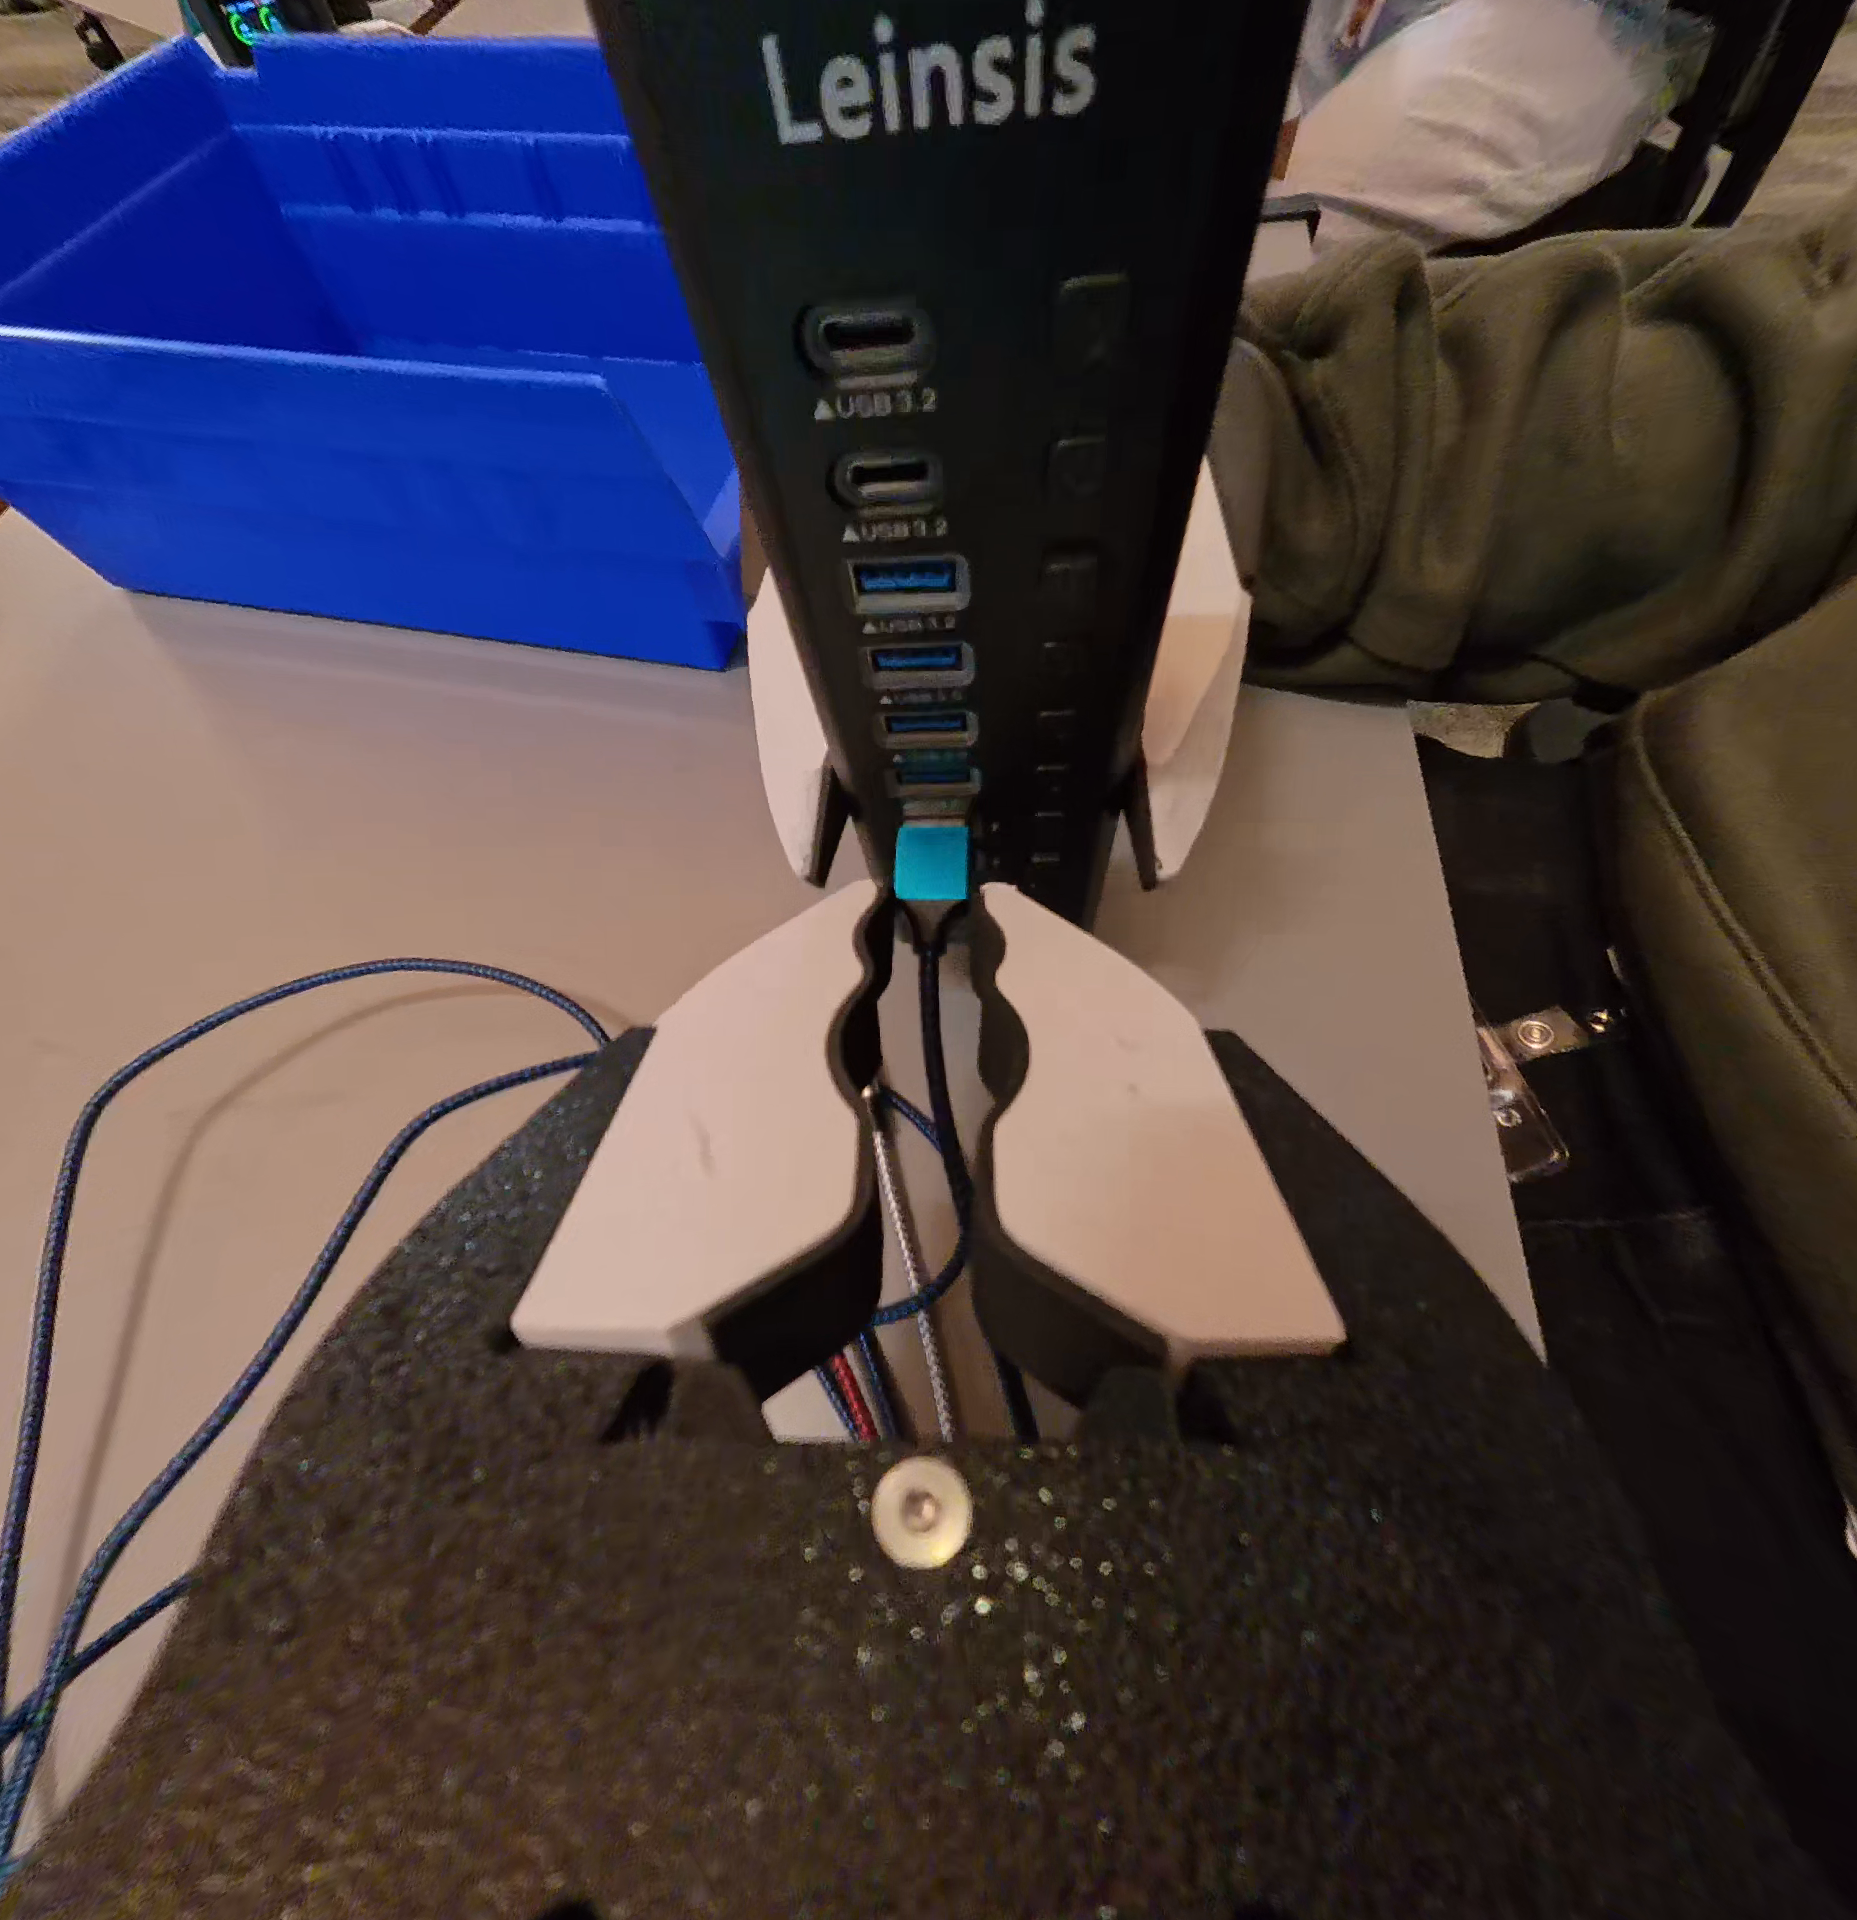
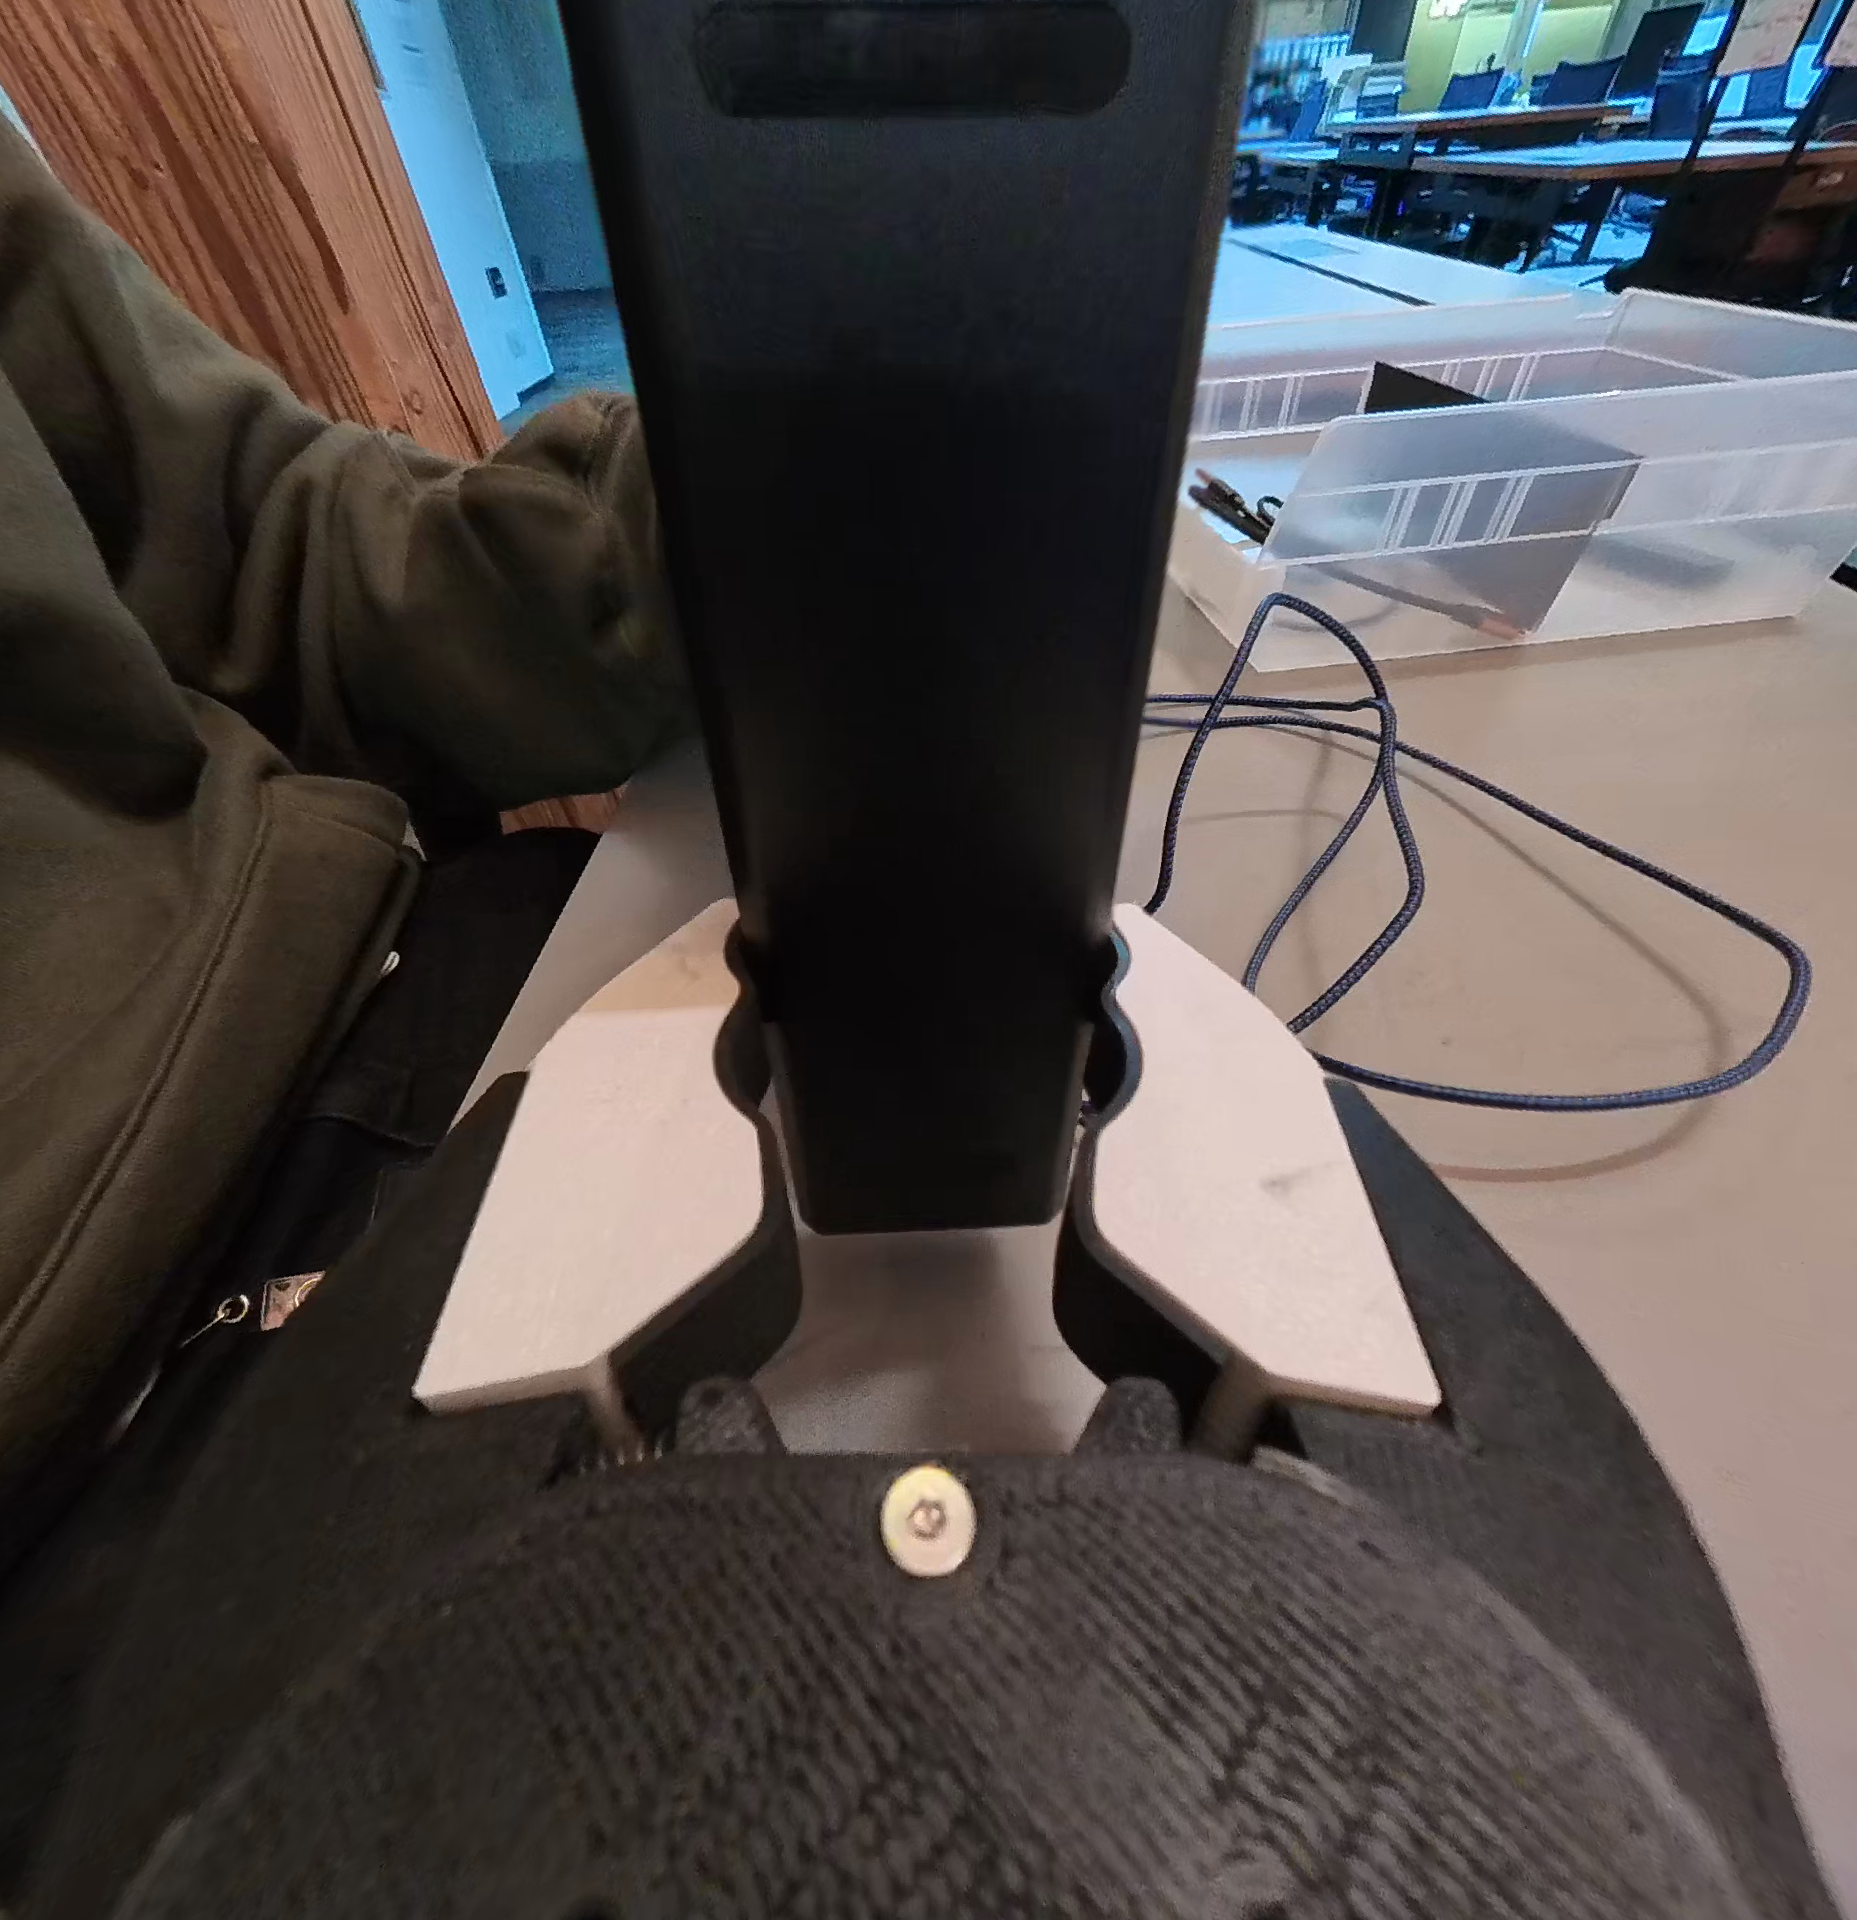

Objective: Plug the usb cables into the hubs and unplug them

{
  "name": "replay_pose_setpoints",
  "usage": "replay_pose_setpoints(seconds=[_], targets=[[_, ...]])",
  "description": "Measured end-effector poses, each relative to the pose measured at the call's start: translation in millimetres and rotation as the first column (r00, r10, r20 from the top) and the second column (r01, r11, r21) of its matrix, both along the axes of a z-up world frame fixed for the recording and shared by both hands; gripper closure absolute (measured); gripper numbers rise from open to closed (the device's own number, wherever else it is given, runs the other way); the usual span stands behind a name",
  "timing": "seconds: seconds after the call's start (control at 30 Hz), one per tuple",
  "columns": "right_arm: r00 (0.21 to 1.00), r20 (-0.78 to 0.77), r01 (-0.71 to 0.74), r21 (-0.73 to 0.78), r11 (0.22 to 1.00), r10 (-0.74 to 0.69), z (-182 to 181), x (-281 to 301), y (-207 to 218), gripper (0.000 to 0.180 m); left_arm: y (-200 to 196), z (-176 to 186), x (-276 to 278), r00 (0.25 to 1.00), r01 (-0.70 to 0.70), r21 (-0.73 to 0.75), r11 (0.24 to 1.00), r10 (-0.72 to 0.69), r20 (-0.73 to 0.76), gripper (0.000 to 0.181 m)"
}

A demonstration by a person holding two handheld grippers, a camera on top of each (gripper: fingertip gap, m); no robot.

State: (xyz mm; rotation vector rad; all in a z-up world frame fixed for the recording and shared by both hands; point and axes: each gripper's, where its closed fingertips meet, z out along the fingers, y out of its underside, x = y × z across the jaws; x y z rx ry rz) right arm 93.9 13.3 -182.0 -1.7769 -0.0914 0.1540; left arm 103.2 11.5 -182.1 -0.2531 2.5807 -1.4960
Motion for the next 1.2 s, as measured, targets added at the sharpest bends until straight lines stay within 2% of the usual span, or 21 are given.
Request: replay_pose_setpoints(seconds=[0.07, 0.23, 0.3, 0.4, 0.47, 0.6, 0.7, 0.87, 1.2], targets=[[1.000, 0.009, 0.000, -0.027, 1.000, 0.001, -4, -1, 2, 0.119, 1, 5, 0, 1.000, -0.005, -0.021, 1.000, 0.005, 0.001, 0.164], [1.000, 0.017, 0.017, -0.032, 0.999, -0.016, -5, 1, 3, 0.119, -4, 62, 4, 0.994, -0.092, -0.264, 0.960, 0.106, 0.040, 0.113], [0.999, 0.028, 0.018, -0.055, 0.998, -0.017, -8, 0, 5, 0.119, -12, 79, 5, 0.983, -0.145, -0.340, 0.929, 0.175, 0.060, 0.103], [0.999, 0.043, 0.017, -0.080, 0.997, -0.014, -11, -1, 7, 0.119, -25, 76, 7, 0.967, -0.201, -0.336, 0.920, 0.241, 0.081, 0.106], [0.999, 0.035, 0.023, -0.071, 0.997, -0.020, -10, 1, 6, 0.119, -31, 77, 3, 0.970, -0.173, -0.369, 0.913, 0.224, 0.099, 0.121], [0.998, 0.040, 0.040, -0.056, 0.998, -0.038, -8, 3, 6, 0.119, -29, 78, 3, 0.971, -0.174, -0.359, 0.917, 0.221, 0.094, 0.122], [0.999, 0.023, 0.037, -0.027, 0.999, -0.036, -4, 3, 4, 0.119, -27, 81, 5, 0.972, -0.182, -0.403, 0.897, 0.225, 0.062, 0.122], [1.000, 0.009, 0.015, 0.001, 1.000, -0.015, 0, 1, 4, 0.119, -30, 83, 0, 0.976, -0.140, -0.389, 0.911, 0.194, 0.102, 0.122], [0.993, 0.035, 0.109, 0.133, 0.985, -0.115, 17, 15, 5, 0.118, -21, 92, 6, 0.965, -0.166, -0.422, 0.891, 0.235, 0.118, 0.123]])
